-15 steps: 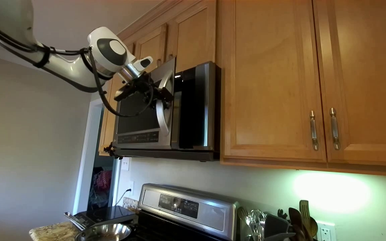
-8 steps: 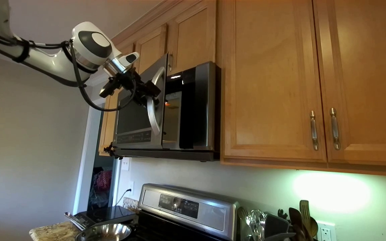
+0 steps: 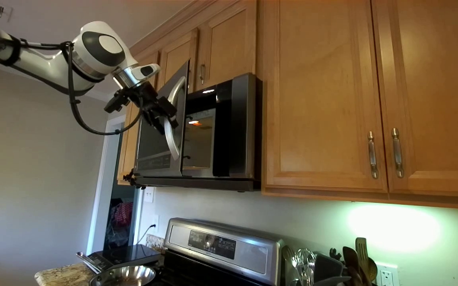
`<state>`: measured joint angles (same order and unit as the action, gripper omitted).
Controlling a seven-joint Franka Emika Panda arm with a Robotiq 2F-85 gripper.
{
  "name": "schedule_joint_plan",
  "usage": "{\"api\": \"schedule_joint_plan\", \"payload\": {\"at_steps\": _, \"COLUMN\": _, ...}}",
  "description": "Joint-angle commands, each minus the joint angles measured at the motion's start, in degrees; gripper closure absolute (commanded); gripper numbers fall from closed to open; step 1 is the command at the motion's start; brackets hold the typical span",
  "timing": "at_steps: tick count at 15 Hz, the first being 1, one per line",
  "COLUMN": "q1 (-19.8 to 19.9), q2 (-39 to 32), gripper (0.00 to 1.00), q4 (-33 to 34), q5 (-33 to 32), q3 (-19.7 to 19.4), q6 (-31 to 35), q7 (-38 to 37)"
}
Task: Open the microwave door
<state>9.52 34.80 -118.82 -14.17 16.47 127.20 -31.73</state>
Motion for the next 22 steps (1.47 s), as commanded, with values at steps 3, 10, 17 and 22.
{"api": "schedule_joint_plan", "payload": {"at_steps": 3, "q1": -1.54, "q2": 2.66, "gripper": 0.0, "q4": -0.77, "q5": 1.28, "q3": 2.9, "q6": -12.5, "q7": -7.48}}
{"api": "schedule_joint_plan", "payload": {"at_steps": 10, "q1": -2.49, "q2": 6.54, "gripper": 0.0, "q4": 1.35, "q5": -0.41, "q3": 1.05, "q6": -30.59, "q7": -10.08}}
{"api": "schedule_joint_plan", "payload": {"at_steps": 17, "q1": -1.76, "q2": 9.91, "gripper": 0.0, "q4": -0.03, "q5": -0.84, "q3": -7.31, "q6": -26.74, "q7": -5.4}}
{"api": "schedule_joint_plan", "payload": {"at_steps": 22, "q1": -0.98, "q2": 8.26, "gripper": 0.0, "q4": -0.58, "q5": 0.25, "q3": -14.45, "q6": -19.32, "q7": 1.46}}
